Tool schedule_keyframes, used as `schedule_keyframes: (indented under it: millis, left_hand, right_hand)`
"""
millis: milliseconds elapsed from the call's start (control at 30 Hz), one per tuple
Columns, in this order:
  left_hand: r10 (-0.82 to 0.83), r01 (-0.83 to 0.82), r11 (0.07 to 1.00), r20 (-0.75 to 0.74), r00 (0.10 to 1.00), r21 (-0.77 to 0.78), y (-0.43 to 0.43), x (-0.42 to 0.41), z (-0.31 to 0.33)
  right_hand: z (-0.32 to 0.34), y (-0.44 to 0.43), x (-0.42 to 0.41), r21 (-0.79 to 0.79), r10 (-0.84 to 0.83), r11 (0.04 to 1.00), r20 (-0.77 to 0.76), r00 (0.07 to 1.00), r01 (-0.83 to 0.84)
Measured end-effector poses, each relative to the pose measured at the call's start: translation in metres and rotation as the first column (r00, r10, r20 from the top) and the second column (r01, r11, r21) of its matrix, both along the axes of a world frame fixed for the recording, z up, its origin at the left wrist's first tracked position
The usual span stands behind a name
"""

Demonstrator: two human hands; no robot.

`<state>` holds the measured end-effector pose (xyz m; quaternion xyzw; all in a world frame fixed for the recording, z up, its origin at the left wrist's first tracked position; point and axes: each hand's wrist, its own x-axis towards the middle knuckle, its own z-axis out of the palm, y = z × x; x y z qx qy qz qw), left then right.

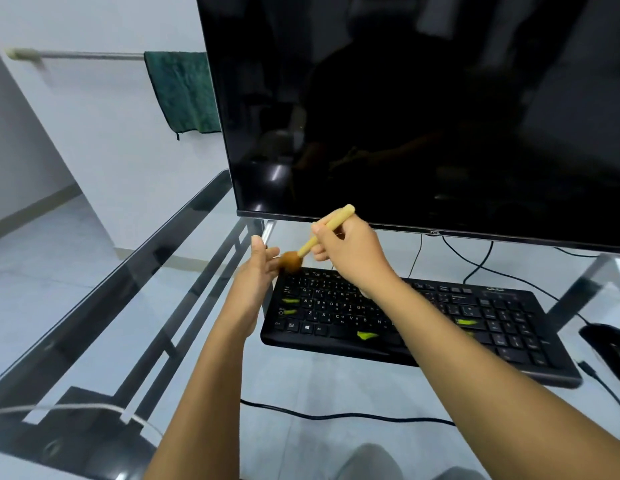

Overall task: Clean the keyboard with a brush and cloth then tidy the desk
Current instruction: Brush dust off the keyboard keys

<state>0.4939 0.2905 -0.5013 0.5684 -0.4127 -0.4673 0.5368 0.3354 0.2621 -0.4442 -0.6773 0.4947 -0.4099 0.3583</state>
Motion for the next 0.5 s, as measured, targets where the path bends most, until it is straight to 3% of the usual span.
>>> schedule_keyframes:
  millis: [100, 167, 233, 300, 367, 433, 500]
  left_hand:
    - [0.002, -0.002, 1.000, 0.024, 1.000, 0.000, 0.001, -0.002, 0.001]
    - [-0.002, 0.002, 1.000, 0.034, 0.999, 0.002, 0.002, -0.002, 0.001]
    - [-0.013, 0.013, 1.000, 0.045, 0.999, 0.005, 0.001, -0.002, 0.001]
    - [-0.024, 0.023, 1.000, 0.058, 0.998, 0.010, 0.000, -0.003, 0.002]
    - [-0.030, 0.029, 0.999, 0.056, 0.998, 0.018, -0.001, -0.003, 0.002]
    - [-0.022, 0.021, 0.999, 0.046, 0.999, 0.025, -0.002, -0.004, 0.002]
    - [-0.013, 0.011, 1.000, 0.047, 0.999, 0.029, -0.003, -0.004, 0.001]
  right_hand:
    - [0.000, 0.003, 0.001, 0.040, 0.057, 0.998, -0.161, 0.985, -0.051]
    - [0.003, 0.003, -0.006, -0.057, -0.048, 0.998, -0.150, 0.987, 0.040]
    - [0.005, 0.005, -0.016, -0.014, 0.000, 1.000, -0.083, 0.997, -0.001]
    - [0.003, 0.010, -0.027, 0.051, 0.058, 0.997, -0.175, 0.983, -0.049]
    - [0.001, 0.016, -0.039, -0.009, -0.044, 0.999, -0.256, 0.966, 0.043]
    - [-0.001, 0.027, -0.051, -0.036, -0.094, 0.995, -0.155, 0.983, 0.090]
    - [-0.004, 0.042, -0.057, 0.128, 0.024, 0.992, -0.023, 0.999, -0.021]
